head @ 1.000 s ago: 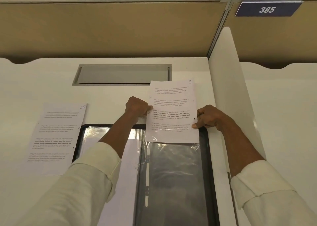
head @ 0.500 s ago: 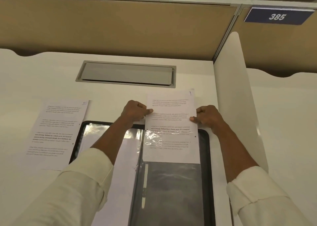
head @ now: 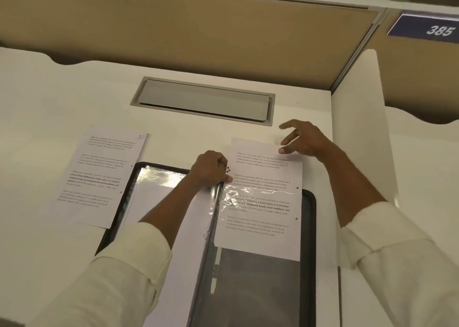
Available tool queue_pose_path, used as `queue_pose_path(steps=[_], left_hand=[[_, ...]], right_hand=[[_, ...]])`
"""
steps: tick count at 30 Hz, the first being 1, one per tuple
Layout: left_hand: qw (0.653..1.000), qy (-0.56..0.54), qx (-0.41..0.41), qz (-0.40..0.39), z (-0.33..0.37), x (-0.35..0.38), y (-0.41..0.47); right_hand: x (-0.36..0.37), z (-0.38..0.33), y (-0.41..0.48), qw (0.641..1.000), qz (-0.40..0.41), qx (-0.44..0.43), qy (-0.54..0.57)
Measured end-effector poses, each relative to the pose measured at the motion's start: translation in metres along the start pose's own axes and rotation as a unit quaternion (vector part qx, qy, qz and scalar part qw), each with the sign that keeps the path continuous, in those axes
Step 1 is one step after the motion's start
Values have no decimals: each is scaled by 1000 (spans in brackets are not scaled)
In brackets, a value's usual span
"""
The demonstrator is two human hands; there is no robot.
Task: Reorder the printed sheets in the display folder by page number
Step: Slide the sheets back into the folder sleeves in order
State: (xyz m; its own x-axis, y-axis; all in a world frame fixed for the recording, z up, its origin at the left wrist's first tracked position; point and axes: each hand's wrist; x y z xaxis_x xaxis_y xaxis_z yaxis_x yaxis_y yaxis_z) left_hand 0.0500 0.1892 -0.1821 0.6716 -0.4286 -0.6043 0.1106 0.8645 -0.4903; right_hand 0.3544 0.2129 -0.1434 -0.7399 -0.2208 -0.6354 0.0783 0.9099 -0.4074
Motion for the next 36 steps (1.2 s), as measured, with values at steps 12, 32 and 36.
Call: queue_pose_path(steps=[12,32,36], left_hand=[[962,151,169,150,-74,64,-121],[945,162,214,188,-136,107,-235],[941,172,218,191,-147,109,-248]], right_hand=[[20,-28,26,954,-140,-125,-232],[89,-11,-53,969,-128,-105,-184],[101,-23,-60,956,-86,-121,-252]])
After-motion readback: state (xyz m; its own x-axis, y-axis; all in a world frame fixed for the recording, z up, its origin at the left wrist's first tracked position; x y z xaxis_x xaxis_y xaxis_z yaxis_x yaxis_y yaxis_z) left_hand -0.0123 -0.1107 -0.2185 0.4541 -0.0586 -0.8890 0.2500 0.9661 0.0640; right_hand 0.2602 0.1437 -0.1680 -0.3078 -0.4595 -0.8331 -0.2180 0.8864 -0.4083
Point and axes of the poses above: each hand's wrist, its own y-axis towards the middle knuckle, its own x-axis out of the palm, z = x × y, and after that the axes turned 5 degrees about z, right-handed
